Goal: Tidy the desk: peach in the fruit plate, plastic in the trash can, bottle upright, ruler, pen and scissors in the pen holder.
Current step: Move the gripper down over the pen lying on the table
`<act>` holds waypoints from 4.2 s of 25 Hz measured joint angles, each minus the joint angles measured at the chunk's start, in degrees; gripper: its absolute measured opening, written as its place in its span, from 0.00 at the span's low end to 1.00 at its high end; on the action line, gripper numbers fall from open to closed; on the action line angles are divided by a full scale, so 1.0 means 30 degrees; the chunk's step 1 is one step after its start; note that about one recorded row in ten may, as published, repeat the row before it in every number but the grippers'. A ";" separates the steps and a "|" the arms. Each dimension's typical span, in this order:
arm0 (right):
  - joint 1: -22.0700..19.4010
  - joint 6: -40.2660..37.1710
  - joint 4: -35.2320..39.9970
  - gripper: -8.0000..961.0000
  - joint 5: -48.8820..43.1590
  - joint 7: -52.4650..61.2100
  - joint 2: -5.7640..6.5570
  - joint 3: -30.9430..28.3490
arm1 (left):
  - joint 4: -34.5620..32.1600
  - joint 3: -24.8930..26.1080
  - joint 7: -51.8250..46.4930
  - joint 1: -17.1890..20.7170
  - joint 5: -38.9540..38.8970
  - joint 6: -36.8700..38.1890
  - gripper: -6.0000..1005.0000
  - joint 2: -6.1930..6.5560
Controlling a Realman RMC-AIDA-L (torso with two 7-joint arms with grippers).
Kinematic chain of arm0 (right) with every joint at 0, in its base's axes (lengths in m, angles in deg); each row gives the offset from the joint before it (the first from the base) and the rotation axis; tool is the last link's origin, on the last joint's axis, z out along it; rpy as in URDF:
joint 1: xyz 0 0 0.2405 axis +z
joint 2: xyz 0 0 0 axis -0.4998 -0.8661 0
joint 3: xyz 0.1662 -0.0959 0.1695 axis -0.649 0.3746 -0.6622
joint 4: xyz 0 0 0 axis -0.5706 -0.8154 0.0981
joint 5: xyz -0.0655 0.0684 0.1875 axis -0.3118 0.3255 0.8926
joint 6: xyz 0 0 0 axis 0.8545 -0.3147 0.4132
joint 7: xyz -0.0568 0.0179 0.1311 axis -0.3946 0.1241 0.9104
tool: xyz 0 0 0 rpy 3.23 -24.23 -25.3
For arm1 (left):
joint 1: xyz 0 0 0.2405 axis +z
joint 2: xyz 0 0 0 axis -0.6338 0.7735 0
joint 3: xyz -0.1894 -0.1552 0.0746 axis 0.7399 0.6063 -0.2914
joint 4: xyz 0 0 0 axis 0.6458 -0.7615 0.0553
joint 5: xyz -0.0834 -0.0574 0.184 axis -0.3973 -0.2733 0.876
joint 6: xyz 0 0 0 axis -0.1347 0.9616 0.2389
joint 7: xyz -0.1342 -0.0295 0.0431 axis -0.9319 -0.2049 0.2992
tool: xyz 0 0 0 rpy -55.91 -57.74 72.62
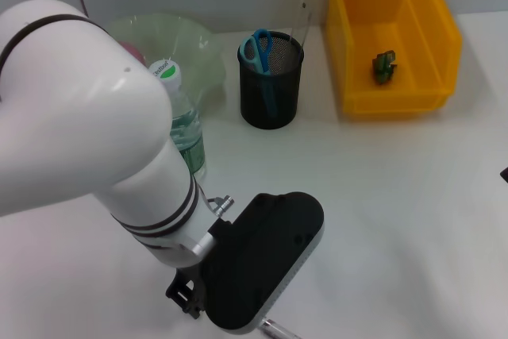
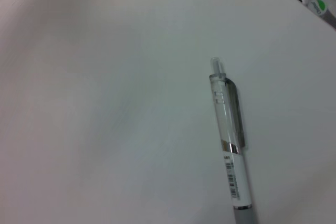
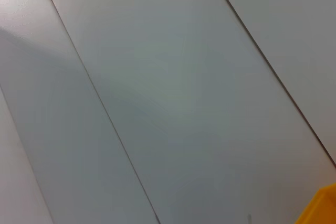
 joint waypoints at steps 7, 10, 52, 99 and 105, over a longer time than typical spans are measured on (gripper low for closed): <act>0.0006 -0.0128 -0.0018 0.85 0.0000 0.0080 0.0001 -0.0050 | 0.0372 -0.0063 -0.0162 -0.0182 -0.0024 0.0010 0.61 0.0001; -0.0010 -0.0361 -0.0018 0.85 -0.0001 0.0098 0.0001 -0.0100 | 0.0479 -0.0115 -0.0237 -0.0259 -0.0090 0.0147 0.60 0.0000; 0.0249 -0.0494 -0.0642 0.85 -0.0149 0.0010 0.0000 0.0100 | 0.1541 -0.0367 -0.0468 -0.0384 -0.0499 -0.0293 0.52 0.0001; 0.1032 -0.0231 -0.0780 0.85 -0.0179 0.0021 -0.0001 0.0159 | 0.2184 -0.0276 -0.0551 -0.0559 -0.0529 -0.1073 0.18 0.0000; 0.1032 -0.0271 -0.0778 0.85 -0.0193 0.0042 -0.0001 0.0160 | 0.2185 -0.0292 -0.0551 -0.0502 -0.0498 -0.1117 0.19 0.0000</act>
